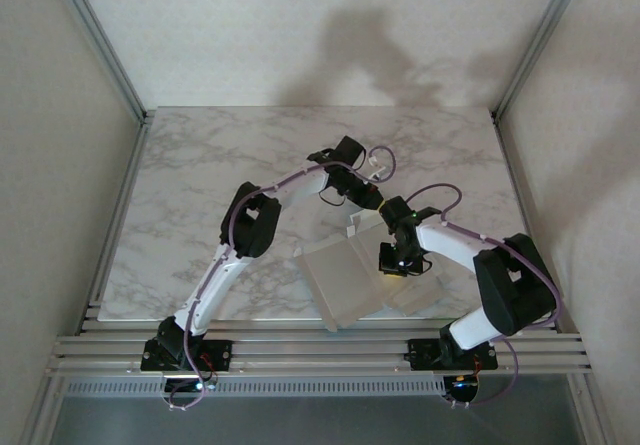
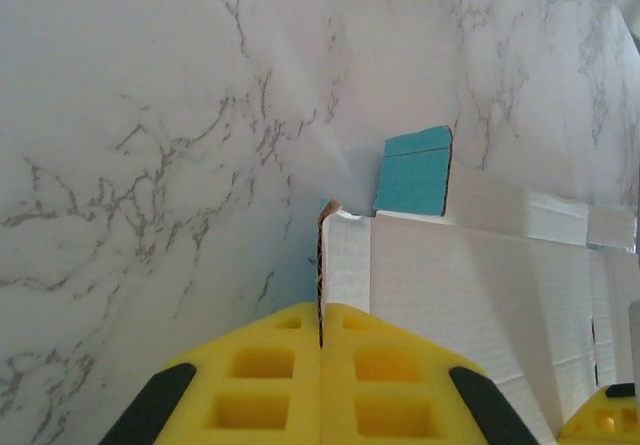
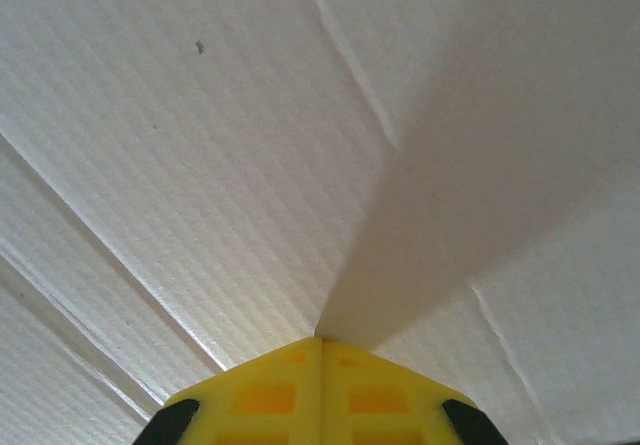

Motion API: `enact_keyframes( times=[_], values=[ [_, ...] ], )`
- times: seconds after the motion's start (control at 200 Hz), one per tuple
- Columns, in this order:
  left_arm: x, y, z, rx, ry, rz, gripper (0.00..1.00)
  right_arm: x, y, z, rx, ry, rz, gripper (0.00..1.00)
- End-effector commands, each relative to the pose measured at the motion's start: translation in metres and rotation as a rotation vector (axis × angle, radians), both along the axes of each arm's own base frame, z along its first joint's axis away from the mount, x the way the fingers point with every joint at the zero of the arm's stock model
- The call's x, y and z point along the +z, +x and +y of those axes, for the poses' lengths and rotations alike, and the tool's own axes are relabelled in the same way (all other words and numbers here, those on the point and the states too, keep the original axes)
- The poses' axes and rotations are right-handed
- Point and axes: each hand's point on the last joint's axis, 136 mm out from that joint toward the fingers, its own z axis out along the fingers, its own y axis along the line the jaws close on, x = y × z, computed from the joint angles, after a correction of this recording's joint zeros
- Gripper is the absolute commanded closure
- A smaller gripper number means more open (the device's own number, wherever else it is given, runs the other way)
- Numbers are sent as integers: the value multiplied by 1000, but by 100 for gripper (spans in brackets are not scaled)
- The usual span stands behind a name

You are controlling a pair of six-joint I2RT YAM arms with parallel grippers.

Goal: Fold the paper box

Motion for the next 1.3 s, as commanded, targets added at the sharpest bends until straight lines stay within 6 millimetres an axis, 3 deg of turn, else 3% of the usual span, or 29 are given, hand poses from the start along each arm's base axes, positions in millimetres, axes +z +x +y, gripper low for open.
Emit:
enact_keyframes(
  times=[0.0,0.145,0.275,0.516,0.751,0.941,1.116,1.296],
  values=[
    [63,2,-4,-3,-134,-126,99,7,13,9,-10,49,-94,100],
    [105,5,8,58,-235,-232,99,36,23,23,18,148,-195,100],
    [136,13,29,142,-318,-309,98,54,21,39,66,268,-240,97],
    [174,29,76,324,-477,-428,97,60,3,64,178,353,-283,99],
    [175,40,113,459,-543,-451,96,28,-18,72,226,291,-236,100],
    [165,40,126,524,-545,-462,95,8,-22,88,233,247,-214,100],
    [153,29,136,540,-525,-482,93,-12,-14,87,166,169,-190,100],
    [137,13,148,528,-490,-499,91,-20,-11,87,136,140,-176,100]
  ],
)
